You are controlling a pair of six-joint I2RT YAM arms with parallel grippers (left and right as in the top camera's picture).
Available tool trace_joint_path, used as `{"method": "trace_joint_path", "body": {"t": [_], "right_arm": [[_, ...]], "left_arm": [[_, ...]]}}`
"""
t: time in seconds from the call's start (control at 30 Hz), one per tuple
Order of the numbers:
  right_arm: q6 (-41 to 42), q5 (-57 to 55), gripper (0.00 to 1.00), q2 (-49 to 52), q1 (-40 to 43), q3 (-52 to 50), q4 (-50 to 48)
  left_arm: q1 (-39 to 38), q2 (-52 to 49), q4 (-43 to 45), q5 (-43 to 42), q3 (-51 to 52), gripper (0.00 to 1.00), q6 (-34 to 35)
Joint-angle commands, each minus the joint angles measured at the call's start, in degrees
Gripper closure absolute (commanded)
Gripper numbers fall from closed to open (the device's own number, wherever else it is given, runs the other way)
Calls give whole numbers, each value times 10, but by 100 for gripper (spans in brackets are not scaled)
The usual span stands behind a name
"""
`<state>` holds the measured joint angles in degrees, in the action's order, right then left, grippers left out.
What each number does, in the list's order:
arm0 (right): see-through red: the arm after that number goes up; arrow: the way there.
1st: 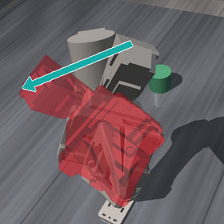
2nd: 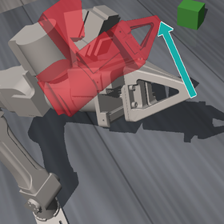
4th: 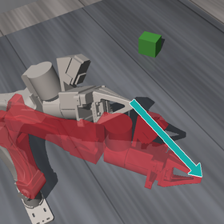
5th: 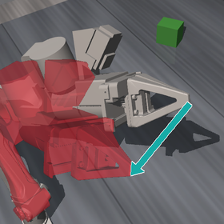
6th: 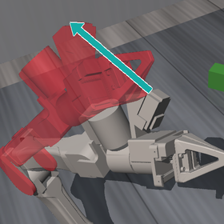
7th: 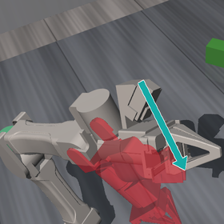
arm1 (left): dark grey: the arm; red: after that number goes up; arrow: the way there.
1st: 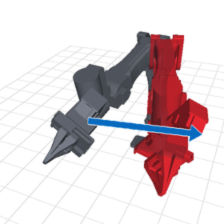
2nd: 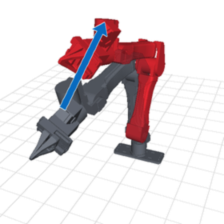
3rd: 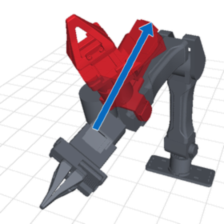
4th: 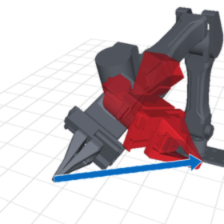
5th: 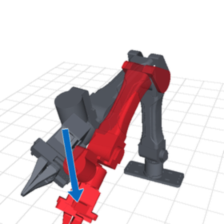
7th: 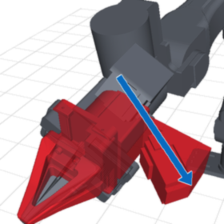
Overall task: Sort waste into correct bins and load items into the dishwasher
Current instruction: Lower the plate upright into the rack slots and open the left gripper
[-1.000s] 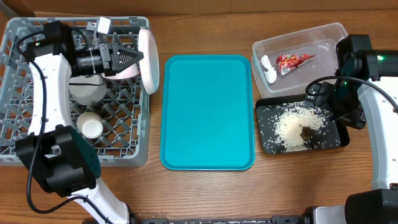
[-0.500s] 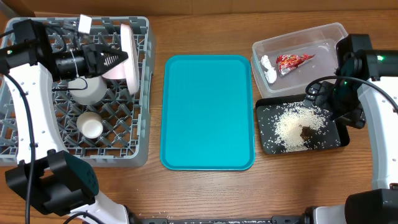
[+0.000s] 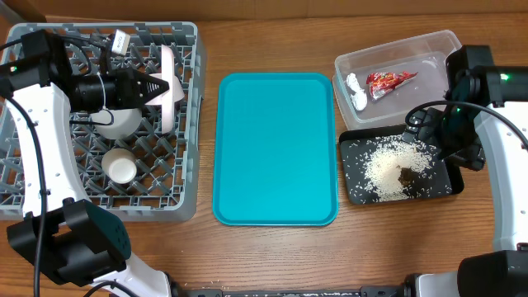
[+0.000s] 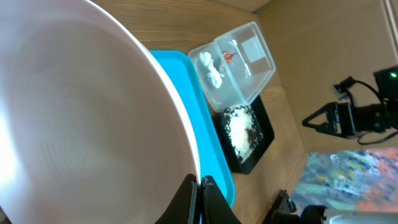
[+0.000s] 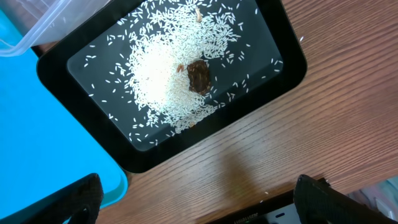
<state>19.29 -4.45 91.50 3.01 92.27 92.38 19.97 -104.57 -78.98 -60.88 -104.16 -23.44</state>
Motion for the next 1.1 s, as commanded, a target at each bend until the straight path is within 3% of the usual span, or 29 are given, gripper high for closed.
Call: {"method": "trace_joint_path", "body": {"t": [0.0, 0.63, 1.07], "right_arm": [[2, 0, 0, -9, 3, 14, -2], [2, 0, 0, -9, 3, 14, -3], [2, 0, 0, -9, 3, 14, -2]], "left_arm": [[-3, 8, -12, -40, 6, 96, -50], [-13, 2, -17, -67, 6, 96, -73], [-12, -73, -17, -78, 6, 96, -74]]}}
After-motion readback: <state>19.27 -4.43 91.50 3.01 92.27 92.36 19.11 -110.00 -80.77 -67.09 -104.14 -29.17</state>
